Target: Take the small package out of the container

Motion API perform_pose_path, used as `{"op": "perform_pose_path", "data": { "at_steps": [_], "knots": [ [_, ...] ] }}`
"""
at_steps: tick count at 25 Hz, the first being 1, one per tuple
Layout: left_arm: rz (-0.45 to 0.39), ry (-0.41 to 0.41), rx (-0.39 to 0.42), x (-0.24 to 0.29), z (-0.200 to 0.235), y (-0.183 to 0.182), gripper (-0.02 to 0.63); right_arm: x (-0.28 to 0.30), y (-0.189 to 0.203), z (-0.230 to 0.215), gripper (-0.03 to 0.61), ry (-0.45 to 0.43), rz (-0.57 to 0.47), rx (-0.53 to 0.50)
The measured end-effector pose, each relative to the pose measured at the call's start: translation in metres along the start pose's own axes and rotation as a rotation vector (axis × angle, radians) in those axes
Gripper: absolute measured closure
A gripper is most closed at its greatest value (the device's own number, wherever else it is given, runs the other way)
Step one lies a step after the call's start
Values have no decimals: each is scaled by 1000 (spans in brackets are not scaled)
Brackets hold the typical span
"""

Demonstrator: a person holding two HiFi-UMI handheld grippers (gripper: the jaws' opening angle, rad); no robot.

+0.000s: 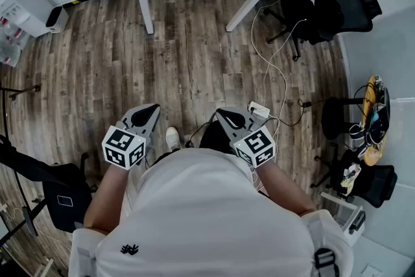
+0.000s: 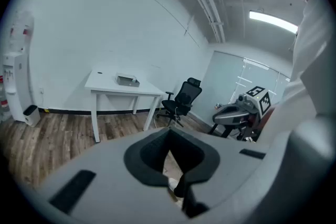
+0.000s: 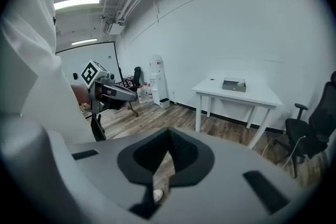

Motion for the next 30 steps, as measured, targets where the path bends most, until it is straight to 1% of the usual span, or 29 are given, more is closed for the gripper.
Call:
{"op": "perform_pose_path", "data": {
  "at_steps": [3, 6, 10, 13, 17, 19, 23, 26, 30],
  "knots": [
    [-3, -16, 13, 8, 11, -13, 607, -1, 3, -10, 572, 10, -1, 11],
    [3, -20, 27, 22, 13, -22, 607, -1, 7, -22, 572, 15, -3, 26],
    [-23, -59, -1, 44, 22, -43, 607, 9, 9, -41, 572, -1, -20, 41],
    [-23, -62, -1, 69, 14, -61, 607, 14, 5, -69, 572, -20, -46, 44],
    [-5, -50, 44, 110, -3, -85, 607, 22, -2, -112, 571, -36, -93, 52],
    [-10, -67, 59, 128, -3, -96, 606, 27, -4, -130, 569, -38, -116, 46],
    [-35, -95, 43, 159, -5, -120, 606, 29, -5, -167, 568, -48, -134, 37],
    [-36, -115, 67, 182, -7, -134, 606, 32, -3, -195, 568, -50, -147, 34],
    [-26, -127, 70, 201, -6, -145, 604, 43, -3, -214, 567, -70, -159, 32]
  ]
}}
Point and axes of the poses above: the fingertips, and each gripper's own axes: x forward along the fingers, z to its left, y out of its underside, the point moved 2 cm from there along -x, backward along the fingers, and after that the axes turned 13 degrees about -x, right-handed, at the moved point
